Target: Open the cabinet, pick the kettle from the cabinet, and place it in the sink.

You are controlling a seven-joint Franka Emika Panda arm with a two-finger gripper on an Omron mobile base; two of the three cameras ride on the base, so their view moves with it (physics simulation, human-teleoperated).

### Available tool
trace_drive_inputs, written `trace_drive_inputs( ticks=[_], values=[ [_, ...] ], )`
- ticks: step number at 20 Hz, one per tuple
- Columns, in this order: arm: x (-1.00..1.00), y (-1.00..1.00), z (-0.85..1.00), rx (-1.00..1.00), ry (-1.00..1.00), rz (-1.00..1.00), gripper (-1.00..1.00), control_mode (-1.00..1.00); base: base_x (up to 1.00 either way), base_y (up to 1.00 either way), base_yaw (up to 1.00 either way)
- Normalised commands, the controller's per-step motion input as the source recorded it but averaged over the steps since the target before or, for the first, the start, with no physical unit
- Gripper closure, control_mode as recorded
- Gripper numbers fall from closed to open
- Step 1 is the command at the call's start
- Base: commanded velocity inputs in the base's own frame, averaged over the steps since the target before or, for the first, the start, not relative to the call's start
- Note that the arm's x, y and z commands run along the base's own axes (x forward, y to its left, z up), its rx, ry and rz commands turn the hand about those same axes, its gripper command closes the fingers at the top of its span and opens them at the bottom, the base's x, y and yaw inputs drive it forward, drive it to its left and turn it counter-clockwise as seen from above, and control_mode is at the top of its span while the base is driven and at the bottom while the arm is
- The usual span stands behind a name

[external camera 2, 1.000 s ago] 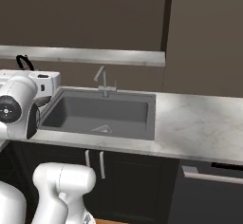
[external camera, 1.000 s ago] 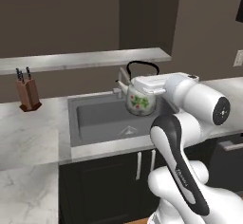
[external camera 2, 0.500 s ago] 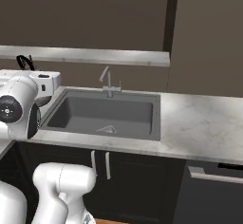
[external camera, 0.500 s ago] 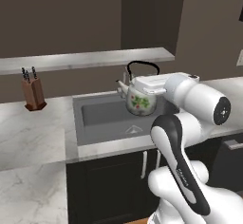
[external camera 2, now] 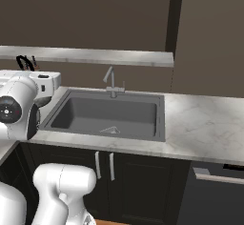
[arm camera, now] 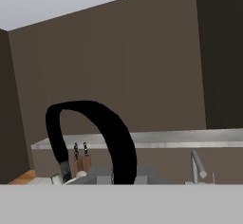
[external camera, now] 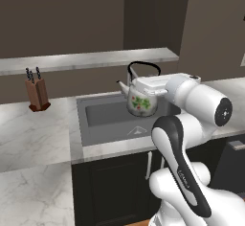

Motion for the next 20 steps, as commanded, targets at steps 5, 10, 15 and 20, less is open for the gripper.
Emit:
trace_drive_inputs(
  ticks=[5,10,15,20],
  values=[
    [0.00,0.00,0.00,0.00,0.00,0.00,1.00,1.00,-0.05,0.16,0.00],
    [0.00,0.00,0.00,0.00,0.00,0.00,1.00,1.00,0.00,0.00,0.00],
    [0.00,0.00,0.00,0.00,0.00,0.00,1.00,1.00,0.00,0.00,0.00],
    [0.00,0.00,0.00,0.00,0.00,0.00,1.00,1.00,0.00,0.00,0.00]
  ],
)
